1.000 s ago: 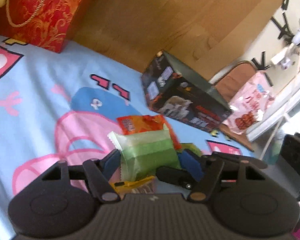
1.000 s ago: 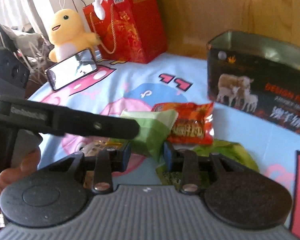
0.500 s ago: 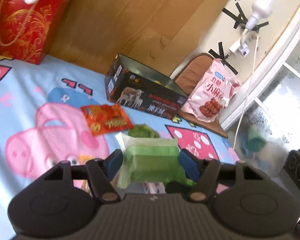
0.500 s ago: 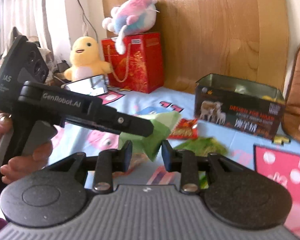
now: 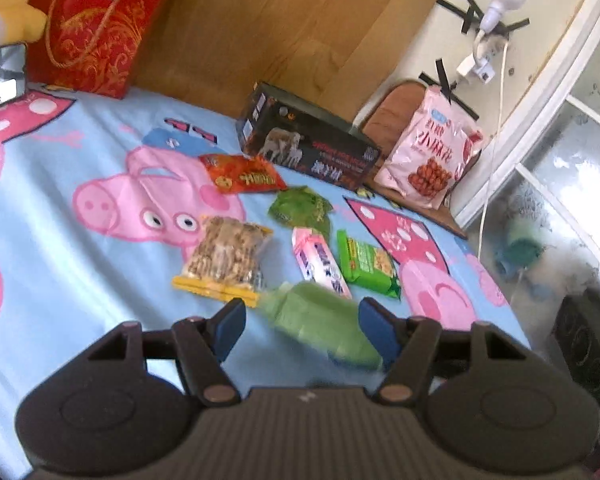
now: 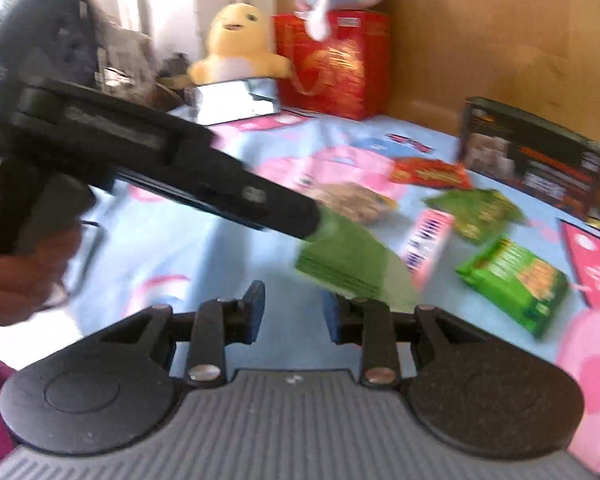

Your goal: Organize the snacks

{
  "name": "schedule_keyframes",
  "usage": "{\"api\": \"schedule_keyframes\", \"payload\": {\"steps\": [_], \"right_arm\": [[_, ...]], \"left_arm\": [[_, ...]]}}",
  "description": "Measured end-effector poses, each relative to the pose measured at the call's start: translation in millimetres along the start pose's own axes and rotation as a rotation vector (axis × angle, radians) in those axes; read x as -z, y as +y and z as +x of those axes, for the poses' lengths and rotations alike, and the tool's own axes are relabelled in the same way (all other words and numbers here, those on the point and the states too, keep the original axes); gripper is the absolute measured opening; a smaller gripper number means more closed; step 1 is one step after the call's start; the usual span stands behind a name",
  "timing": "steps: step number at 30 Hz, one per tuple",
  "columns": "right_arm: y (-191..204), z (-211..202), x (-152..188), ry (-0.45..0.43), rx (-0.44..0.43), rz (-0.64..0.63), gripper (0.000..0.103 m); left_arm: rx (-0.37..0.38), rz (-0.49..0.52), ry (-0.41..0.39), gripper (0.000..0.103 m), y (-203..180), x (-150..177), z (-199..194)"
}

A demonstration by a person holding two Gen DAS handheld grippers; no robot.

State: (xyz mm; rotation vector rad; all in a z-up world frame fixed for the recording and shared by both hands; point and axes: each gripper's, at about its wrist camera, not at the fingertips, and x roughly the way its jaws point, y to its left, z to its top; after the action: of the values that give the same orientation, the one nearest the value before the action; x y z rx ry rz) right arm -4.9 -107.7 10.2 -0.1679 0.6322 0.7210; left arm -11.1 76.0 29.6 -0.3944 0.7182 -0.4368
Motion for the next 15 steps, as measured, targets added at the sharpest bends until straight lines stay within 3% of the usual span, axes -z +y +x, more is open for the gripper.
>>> {"api": "schedule_keyframes", "payload": {"steps": [2, 6, 12, 15], "right_arm": [[-7, -6, 4, 0.025, -0.043, 0.036, 0.036], [-26, -35, 11, -0.017, -0.089, 0.129, 0.039], [-45, -66, 21, -0.103, 0.02, 0.259, 0.039], [-48, -60, 14, -0.128, 0.001, 0.285, 0.038]], "left_arm": [[0.007, -0.003, -0.021, 0.064, -1, -4, -5], [0.018, 0.011, -0.022, 0.064, -7, -4, -5], [0.025, 0.015, 0.013, 0.064, -8, -2, 5], [0.018, 0.012, 0.009, 0.064, -6, -4, 3]]}}
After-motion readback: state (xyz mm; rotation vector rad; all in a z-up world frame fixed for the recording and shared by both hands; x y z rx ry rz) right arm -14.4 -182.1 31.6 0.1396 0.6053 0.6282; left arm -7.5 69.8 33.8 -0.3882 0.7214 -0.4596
